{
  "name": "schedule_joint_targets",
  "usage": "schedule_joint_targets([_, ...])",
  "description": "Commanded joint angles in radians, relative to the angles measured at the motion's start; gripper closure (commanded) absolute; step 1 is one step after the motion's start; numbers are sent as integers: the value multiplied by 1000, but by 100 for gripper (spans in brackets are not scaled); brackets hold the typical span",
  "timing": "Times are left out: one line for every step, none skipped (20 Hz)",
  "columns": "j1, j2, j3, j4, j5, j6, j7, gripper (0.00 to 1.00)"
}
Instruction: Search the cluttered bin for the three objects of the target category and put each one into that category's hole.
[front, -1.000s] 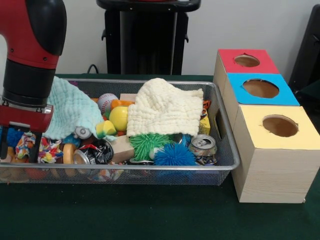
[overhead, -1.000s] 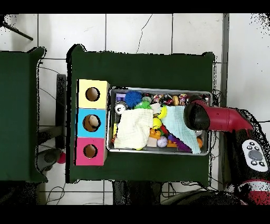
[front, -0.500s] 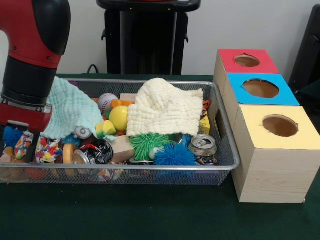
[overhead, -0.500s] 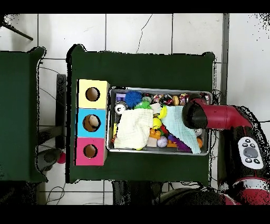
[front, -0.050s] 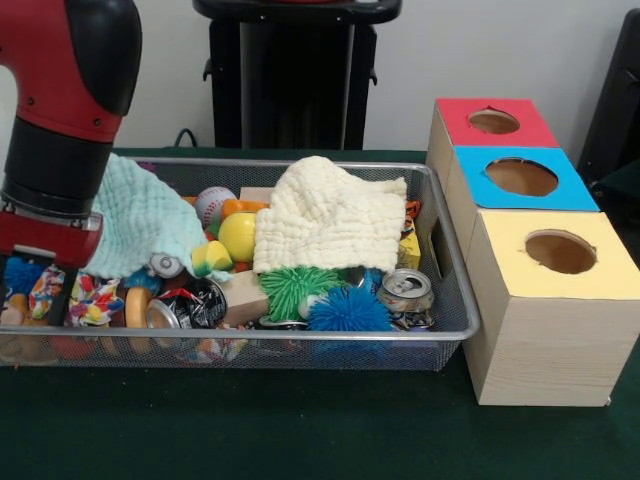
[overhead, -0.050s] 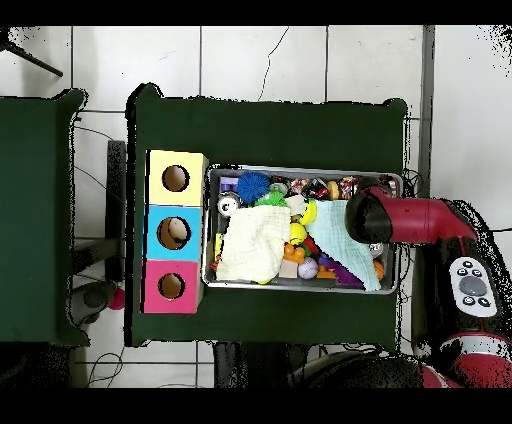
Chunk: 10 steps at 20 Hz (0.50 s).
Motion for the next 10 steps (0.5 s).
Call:
schedule_joint_targets([-3, 83, -4, -39, -59, 108, -53, 0])
schedule_joint_targets([-9, 89, 0, -40, -49, 117, -54, 0])
schedule_joint_targets([-14, 91, 3, -38, -43, 118, -54, 0])
schedule_joint_targets([-21, 92, 9, -35, -35, 119, -53, 0])
schedule_joint_targets([-23, 92, 10, -34, -32, 119, -52, 0])
schedule_joint_targets([-24, 92, 10, -33, -29, 119, -51, 0])
schedule_joint_targets([-24, 92, 10, -32, -30, 117, -49, 0])
schedule_joint_targets([-28, 91, 14, -28, -31, 108, -48, 0])
schedule_joint_targets([-30, 91, 15, -27, -31, 105, -47, 0])
schedule_joint_targets([-34, 91, 20, -25, -31, 101, -50, 0])
